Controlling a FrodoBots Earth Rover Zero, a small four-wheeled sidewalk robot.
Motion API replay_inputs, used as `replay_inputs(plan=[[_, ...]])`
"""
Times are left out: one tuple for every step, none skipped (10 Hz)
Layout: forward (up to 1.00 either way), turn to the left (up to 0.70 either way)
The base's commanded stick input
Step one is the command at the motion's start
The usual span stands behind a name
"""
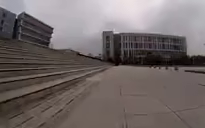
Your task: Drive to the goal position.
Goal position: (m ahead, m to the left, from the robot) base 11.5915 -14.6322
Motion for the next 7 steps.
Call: replay_inputs(plan=[[0.70, -0.30], [0.70, -0.30], [0.70, -0.30], [0.70, -0.30], [0.70, -0.15], [0.70, 0.00], [0.70, 0.00]])
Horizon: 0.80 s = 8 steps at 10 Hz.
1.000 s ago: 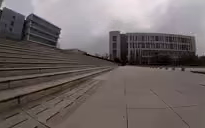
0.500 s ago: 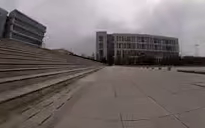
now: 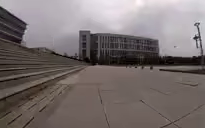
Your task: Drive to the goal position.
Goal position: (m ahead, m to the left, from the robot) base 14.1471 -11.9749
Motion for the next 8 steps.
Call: replay_inputs(plan=[[0.70, 0.00], [0.70, 0.00], [0.70, 0.00], [0.70, 0.00], [0.70, 0.00], [0.70, 0.00], [0.70, 0.00], [0.70, 0.00]])
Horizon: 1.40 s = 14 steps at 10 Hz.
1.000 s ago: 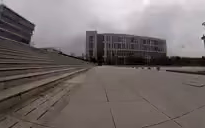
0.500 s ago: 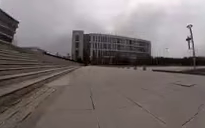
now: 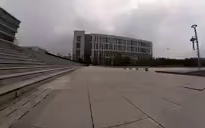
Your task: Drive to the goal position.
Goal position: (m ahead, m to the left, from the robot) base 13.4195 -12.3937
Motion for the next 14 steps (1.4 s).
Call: replay_inputs(plan=[[0.70, 0.00], [0.70, 0.00], [0.70, 0.00], [0.70, 0.00], [0.70, 0.00], [0.70, 0.00], [0.70, 0.00], [0.70, 0.00], [0.70, 0.00], [0.70, 0.00], [0.70, 0.00], [0.70, 0.00], [0.70, 0.00], [0.32, 0.00]])
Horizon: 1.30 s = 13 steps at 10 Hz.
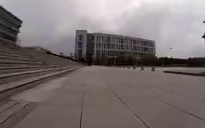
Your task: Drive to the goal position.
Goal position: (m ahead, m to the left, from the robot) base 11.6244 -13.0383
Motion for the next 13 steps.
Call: replay_inputs(plan=[[0.00, 0.00], [0.00, 0.00], [0.00, 0.00], [0.00, 0.00], [0.00, 0.00], [0.00, 0.00], [0.00, 0.00], [0.00, 0.00], [0.00, 0.00], [0.00, -0.02], [0.00, -0.34], [0.00, -0.38], [0.00, -0.10]])
